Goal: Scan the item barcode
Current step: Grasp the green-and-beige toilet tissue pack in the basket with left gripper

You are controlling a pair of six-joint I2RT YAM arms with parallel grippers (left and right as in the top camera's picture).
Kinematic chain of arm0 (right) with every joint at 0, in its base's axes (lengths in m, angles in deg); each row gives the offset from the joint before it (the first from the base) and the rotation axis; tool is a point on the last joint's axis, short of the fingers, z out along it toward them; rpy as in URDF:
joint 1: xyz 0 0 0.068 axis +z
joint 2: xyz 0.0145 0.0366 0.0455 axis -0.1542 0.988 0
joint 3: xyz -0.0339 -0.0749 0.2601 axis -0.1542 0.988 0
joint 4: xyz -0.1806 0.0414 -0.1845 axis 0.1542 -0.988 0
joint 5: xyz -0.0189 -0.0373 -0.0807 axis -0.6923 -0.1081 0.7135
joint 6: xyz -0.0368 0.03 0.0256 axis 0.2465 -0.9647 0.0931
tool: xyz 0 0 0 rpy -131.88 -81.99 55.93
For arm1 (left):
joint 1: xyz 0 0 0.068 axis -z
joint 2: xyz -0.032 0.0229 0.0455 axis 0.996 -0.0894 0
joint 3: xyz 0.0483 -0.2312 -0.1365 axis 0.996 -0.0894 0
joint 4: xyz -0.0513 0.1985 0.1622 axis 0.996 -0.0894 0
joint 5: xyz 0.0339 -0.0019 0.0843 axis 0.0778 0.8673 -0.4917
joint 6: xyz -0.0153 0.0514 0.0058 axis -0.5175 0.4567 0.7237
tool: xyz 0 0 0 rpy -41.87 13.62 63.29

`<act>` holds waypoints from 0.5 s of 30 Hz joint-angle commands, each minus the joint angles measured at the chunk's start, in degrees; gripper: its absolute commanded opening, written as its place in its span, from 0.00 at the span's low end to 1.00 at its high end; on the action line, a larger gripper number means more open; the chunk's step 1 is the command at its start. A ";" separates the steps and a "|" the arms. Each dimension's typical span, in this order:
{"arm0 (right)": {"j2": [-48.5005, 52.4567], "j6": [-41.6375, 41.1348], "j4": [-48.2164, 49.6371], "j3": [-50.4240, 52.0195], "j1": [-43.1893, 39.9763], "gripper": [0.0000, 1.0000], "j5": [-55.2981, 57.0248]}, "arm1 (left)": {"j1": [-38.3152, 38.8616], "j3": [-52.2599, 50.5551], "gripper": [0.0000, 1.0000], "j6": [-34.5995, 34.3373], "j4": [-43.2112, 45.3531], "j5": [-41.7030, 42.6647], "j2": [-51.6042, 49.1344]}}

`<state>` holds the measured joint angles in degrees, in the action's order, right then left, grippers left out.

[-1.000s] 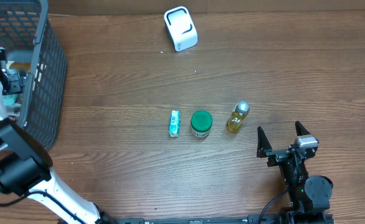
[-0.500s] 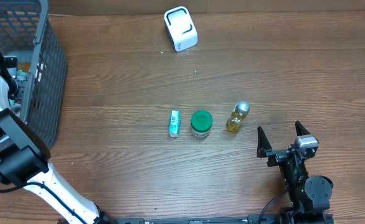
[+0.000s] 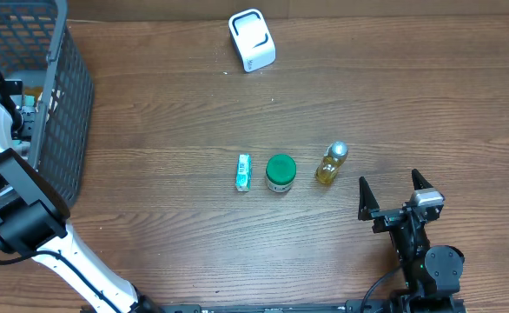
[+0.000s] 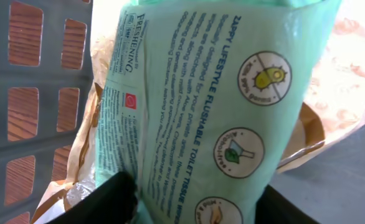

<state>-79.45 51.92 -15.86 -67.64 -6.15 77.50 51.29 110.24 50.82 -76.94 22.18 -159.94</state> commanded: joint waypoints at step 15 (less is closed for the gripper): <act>-0.50 0.20 0.17 0.61 -0.17 1.00 0.52 | 0.07 -3.19 0.50 -6.10 -1.03 5.70 -4.94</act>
<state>-79.45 51.92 -15.84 -67.64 -6.17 77.48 51.29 110.22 46.56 -76.77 23.40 -159.96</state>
